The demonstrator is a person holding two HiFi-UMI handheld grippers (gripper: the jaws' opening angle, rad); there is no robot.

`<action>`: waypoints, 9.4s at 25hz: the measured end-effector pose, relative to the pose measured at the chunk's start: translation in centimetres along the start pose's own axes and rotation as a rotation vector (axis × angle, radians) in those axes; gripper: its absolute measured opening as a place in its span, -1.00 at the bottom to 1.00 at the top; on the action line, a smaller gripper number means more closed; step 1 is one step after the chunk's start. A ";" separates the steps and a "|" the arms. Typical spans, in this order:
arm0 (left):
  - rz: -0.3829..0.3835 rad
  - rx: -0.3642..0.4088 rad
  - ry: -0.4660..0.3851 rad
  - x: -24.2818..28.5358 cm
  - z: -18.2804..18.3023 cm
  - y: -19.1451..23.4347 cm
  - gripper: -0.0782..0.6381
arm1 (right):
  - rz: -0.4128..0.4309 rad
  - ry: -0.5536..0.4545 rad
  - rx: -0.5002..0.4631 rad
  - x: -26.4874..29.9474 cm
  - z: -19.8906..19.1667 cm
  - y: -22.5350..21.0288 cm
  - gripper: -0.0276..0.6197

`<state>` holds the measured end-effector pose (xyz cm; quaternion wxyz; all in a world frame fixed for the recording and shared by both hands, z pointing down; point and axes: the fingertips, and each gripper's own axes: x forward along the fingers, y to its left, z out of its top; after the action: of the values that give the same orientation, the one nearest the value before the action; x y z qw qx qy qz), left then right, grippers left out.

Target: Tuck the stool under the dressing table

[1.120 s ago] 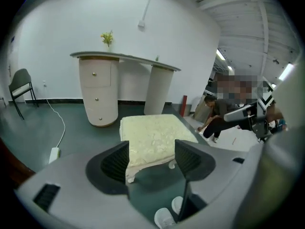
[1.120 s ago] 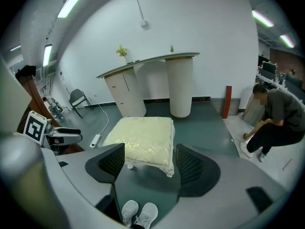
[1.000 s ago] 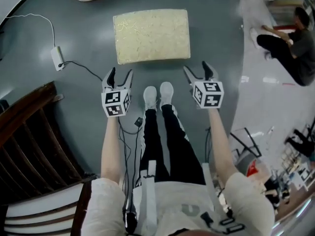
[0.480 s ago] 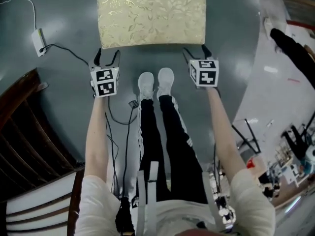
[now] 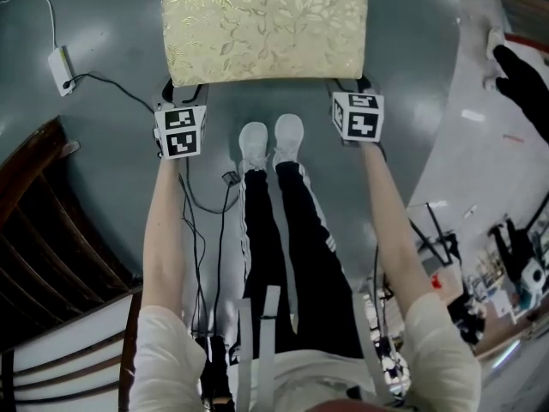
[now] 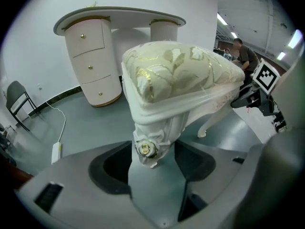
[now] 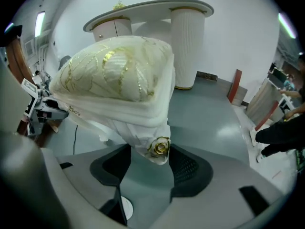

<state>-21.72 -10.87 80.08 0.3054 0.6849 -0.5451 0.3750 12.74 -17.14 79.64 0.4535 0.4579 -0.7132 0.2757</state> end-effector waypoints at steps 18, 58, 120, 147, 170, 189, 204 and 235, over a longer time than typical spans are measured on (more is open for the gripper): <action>-0.066 0.053 0.006 0.7 0.6 -0.2 -0.03 | 0.008 0.024 0.032 0.9 -0.2 0.2 -0.15; -0.081 0.101 -0.100 2.5 1.2 -0.1 -0.04 | -0.108 -0.056 -0.015 0.9 0.5 -0.7 -0.17; -0.025 0.216 0.103 2.8 3.3 3.7 -0.07 | -0.058 -0.089 0.096 2.8 2.6 1.6 -0.18; 0.042 0.113 0.005 7.1 11.5 5.9 -0.07 | -0.110 -0.152 -0.011 7.7 14.3 -3.2 -0.20; 0.079 -0.204 -0.162 -10.6 14.0 -0.4 -0.07 | 0.012 -0.184 -0.011 -9.9 14.0 0.6 -0.22; 0.011 -0.338 -0.523 -44.5 28.0 -22.3 -0.39 | 0.173 -0.450 0.043 -47.1 12.8 -3.3 -0.40; 0.261 -0.160 -0.598 -54.3 27.1 -24.6 -0.77 | 0.198 -0.598 -0.015 -55.1 11.8 -1.3 -0.91; 0.212 -0.233 -0.468 -50.7 23.7 -23.7 -0.77 | 0.188 -0.497 -0.011 -53.5 9.9 -0.4 -0.91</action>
<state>-0.65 0.99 24.31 0.2069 0.6521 -0.7089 0.1712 18.25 -3.71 27.18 0.2392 0.4410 -0.8435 0.1919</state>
